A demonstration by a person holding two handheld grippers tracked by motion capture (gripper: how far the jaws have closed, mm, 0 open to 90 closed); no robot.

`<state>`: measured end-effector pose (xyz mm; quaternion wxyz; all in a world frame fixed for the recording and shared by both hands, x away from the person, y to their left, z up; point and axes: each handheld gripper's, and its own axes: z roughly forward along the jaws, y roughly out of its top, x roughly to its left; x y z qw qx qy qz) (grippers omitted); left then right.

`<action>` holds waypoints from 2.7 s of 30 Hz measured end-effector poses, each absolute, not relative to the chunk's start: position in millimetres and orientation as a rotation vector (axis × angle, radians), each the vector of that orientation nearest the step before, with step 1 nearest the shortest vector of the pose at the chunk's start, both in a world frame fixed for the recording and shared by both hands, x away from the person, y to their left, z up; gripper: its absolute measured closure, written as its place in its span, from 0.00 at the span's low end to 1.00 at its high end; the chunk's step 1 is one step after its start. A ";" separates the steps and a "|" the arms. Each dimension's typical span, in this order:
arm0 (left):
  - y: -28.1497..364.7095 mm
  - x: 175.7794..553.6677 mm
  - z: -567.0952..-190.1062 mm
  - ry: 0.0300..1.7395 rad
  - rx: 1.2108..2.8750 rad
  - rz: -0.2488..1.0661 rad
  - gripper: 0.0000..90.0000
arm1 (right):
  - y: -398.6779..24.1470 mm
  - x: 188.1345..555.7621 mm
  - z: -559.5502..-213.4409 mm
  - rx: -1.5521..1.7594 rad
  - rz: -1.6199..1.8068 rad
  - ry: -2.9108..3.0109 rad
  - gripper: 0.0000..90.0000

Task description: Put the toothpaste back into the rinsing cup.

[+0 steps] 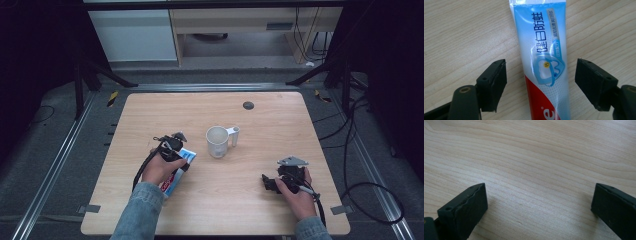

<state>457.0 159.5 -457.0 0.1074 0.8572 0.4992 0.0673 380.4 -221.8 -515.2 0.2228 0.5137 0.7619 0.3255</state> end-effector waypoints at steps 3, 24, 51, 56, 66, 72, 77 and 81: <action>159.2 457.5 -459.9 1.479 2.517 0.199 0.33 | -221.8 380.4 -515.2 1.420 0.899 2.103 0.01; 153.0 459.5 -463.0 1.481 2.533 0.189 0.47 | -221.8 380.6 -515.3 1.416 0.903 2.106 0.01; 151.9 451.4 -460.9 1.389 2.544 0.188 0.73 | -222.4 381.2 -515.3 1.406 0.904 2.112 0.01; 154.2 449.0 -459.5 1.377 2.527 0.193 0.78 | -222.4 381.2 -515.3 1.406 0.904 2.112 0.01; 148.2 428.5 -432.2 1.276 2.438 0.355 0.79 | -222.7 381.2 -515.3 1.403 0.905 2.115 0.01; 143.0 414.7 -416.8 1.226 2.389 0.415 0.79 | -222.6 381.1 -515.2 1.405 0.904 2.115 0.01; 137.9 405.2 -407.2 1.196 2.348 0.453 0.79 | -222.1 382.1 -515.2 1.413 0.902 2.110 0.01; 134.4 403.1 -401.7 1.176 2.319 0.470 0.79 | -221.8 383.0 -515.2 1.413 0.901 2.108 0.01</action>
